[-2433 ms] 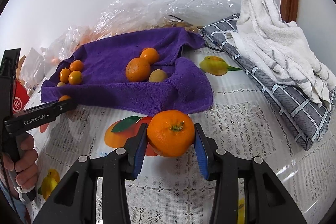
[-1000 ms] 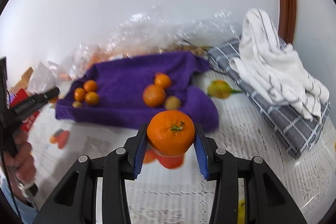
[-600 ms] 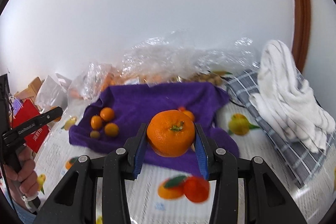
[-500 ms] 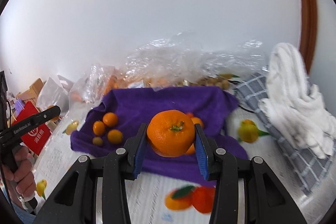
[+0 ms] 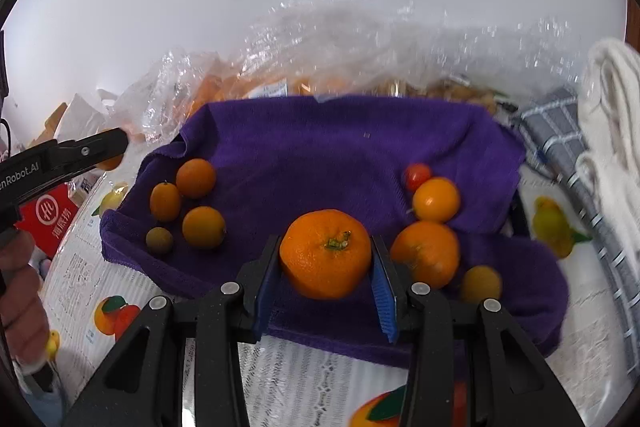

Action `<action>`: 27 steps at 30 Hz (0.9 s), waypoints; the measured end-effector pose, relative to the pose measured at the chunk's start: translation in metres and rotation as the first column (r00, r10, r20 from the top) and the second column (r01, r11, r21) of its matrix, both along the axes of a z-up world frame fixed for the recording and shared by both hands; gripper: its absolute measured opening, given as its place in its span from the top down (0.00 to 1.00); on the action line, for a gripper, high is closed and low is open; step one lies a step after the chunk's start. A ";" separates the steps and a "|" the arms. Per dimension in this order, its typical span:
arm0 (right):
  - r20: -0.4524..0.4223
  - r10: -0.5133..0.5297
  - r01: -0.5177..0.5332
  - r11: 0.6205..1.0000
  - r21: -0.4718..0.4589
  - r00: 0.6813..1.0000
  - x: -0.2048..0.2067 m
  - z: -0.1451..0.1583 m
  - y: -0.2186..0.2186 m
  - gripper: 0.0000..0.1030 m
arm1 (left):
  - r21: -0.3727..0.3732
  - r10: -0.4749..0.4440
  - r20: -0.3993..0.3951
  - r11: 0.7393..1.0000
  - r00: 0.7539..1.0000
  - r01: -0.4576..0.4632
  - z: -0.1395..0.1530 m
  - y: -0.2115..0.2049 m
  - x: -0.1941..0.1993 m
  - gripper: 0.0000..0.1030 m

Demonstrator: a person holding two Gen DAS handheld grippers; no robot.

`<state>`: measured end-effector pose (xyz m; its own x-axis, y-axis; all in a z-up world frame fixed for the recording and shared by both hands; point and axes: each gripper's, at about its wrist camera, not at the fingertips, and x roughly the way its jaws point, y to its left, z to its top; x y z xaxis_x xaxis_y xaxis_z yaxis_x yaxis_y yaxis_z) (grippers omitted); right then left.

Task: Organize fruits
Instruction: 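Carry the orange in the right gripper onto the towel while the left carries the oval orange there, then open the right gripper releasing the orange while the left releases the oval orange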

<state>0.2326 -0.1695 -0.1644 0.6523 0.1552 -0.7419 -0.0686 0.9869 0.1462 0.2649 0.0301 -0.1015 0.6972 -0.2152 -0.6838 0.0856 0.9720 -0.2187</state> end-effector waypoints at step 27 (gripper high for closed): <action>0.073 -0.135 0.133 0.990 0.037 0.988 -0.024 0.024 -0.059 0.49 | 0.011 -0.079 -0.079 0.997 0.994 0.080 -0.052 -0.052 0.022 0.61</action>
